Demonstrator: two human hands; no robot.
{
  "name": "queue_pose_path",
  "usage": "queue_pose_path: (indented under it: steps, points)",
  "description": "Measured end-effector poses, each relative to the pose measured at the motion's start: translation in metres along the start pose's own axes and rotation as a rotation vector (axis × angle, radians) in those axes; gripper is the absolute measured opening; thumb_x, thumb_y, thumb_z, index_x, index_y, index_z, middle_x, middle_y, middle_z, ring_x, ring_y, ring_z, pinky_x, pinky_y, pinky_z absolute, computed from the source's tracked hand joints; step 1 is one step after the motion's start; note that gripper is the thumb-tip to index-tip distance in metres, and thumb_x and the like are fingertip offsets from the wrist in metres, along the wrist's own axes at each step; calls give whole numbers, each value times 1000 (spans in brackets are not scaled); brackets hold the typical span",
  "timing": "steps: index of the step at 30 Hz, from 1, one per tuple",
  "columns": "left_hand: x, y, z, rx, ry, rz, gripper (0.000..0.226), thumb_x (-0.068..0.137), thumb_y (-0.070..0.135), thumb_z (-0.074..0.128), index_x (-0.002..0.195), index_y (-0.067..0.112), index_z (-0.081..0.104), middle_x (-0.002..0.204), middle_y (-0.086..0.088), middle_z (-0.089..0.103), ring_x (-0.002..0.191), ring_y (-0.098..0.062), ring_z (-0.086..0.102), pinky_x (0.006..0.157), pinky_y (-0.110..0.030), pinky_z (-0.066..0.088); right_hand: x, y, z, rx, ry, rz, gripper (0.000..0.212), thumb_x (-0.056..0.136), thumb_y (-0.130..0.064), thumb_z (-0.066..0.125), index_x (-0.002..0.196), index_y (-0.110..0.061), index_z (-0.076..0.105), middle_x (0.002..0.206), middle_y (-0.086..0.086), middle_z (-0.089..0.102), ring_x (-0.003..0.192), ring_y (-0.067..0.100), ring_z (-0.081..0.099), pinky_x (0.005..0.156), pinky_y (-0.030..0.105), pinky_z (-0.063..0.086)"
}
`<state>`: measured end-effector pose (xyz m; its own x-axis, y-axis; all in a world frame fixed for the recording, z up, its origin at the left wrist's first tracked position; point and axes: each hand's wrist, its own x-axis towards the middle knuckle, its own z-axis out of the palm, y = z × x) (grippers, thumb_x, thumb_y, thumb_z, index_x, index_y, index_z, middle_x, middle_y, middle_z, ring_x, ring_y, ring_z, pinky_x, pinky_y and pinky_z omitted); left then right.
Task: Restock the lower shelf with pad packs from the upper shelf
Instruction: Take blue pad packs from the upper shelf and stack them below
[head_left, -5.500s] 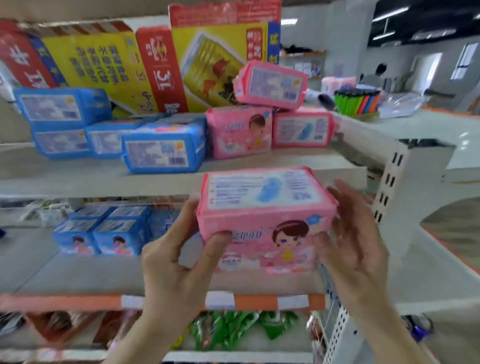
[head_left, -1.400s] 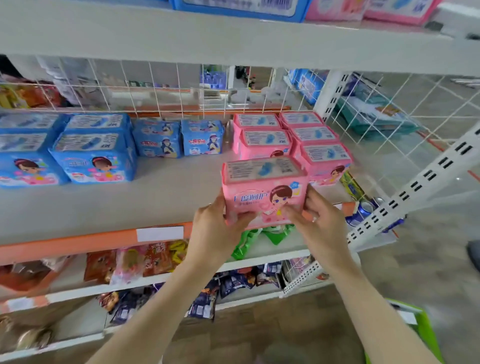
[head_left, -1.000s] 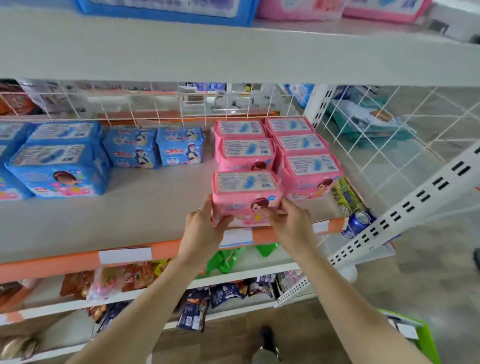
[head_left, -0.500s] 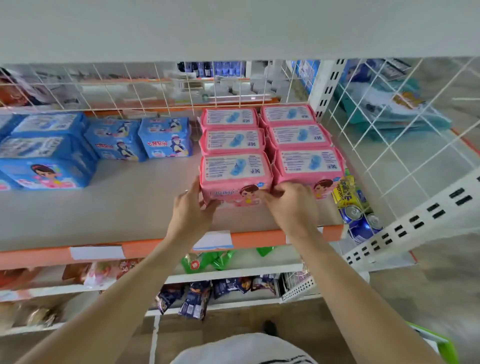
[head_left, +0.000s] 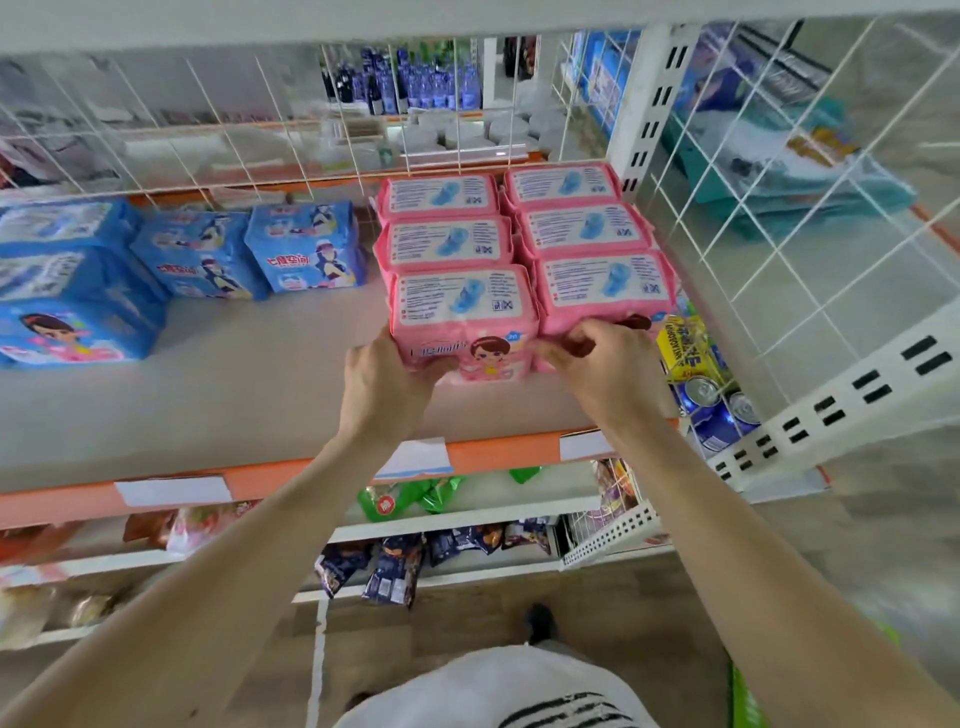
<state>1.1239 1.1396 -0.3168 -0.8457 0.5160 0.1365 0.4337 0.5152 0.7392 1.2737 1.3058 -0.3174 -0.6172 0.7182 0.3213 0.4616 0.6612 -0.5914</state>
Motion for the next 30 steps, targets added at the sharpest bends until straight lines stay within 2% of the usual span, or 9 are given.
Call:
queue_pose_path:
  steps: [6,9,12,14,17,20,22,25,30]
  points:
    - [-2,-8,-1,-13,-33,-19,65,73,44,86,122,7,64,99,-9,76,92,-32,69,82,-41,57,-6,-1,-2,-1,-20,-2,32,80,-43,80,80,-11,73,75,-4,71,64,10,55,55,20,35]
    - [-4,-13,-9,-24,-108,-19,68,74,45,84,127,10,59,109,-9,74,100,-30,67,89,-44,56,-13,1,-8,30,-89,-3,30,83,-42,77,84,-11,74,77,-4,71,68,12,61,67,25,47]
    - [-9,-27,-22,42,-166,-42,83,75,55,80,139,13,48,127,-11,65,117,-29,60,97,-45,52,-26,-1,-11,35,-123,14,37,88,-48,70,84,-11,74,69,-12,63,61,1,56,61,11,40]
    - [-17,-38,-32,80,-184,-68,91,76,62,75,147,16,38,138,-9,57,125,-29,52,100,-48,48,-40,-6,-10,6,-114,-26,51,88,-60,57,83,-12,72,70,-11,64,61,6,59,62,22,48]
    - [-36,-47,-47,90,-201,-13,86,83,67,64,150,22,33,146,-3,50,129,-26,48,102,-49,45,-62,-19,0,-41,-124,-37,58,89,-65,42,90,-14,69,92,-2,70,87,19,65,86,35,51]
    - [-57,-53,-64,73,-249,116,78,90,58,61,154,24,32,152,-4,45,134,-26,45,109,-45,39,-87,-35,11,-92,-14,-51,52,91,-59,47,103,-13,69,124,8,63,124,25,49,105,25,26]
    - [-72,-60,-78,65,-275,242,74,92,56,60,154,25,35,154,-2,43,135,-27,45,111,-44,38,-108,-51,16,-120,44,-62,52,91,-58,50,118,-15,63,143,11,47,138,30,34,114,35,21]
    - [-91,-76,-98,115,-287,367,73,87,65,47,150,29,40,156,2,40,135,-28,44,108,-51,43,-142,-79,22,-111,84,11,64,90,-63,48,134,-17,53,157,10,29,144,32,21,115,54,25]
    - [-107,-100,-129,163,-263,483,71,91,64,42,150,24,39,159,1,36,142,-29,36,109,-53,40,-181,-122,34,-48,99,74,74,90,-65,44,145,-17,42,160,8,23,146,27,19,113,60,29]
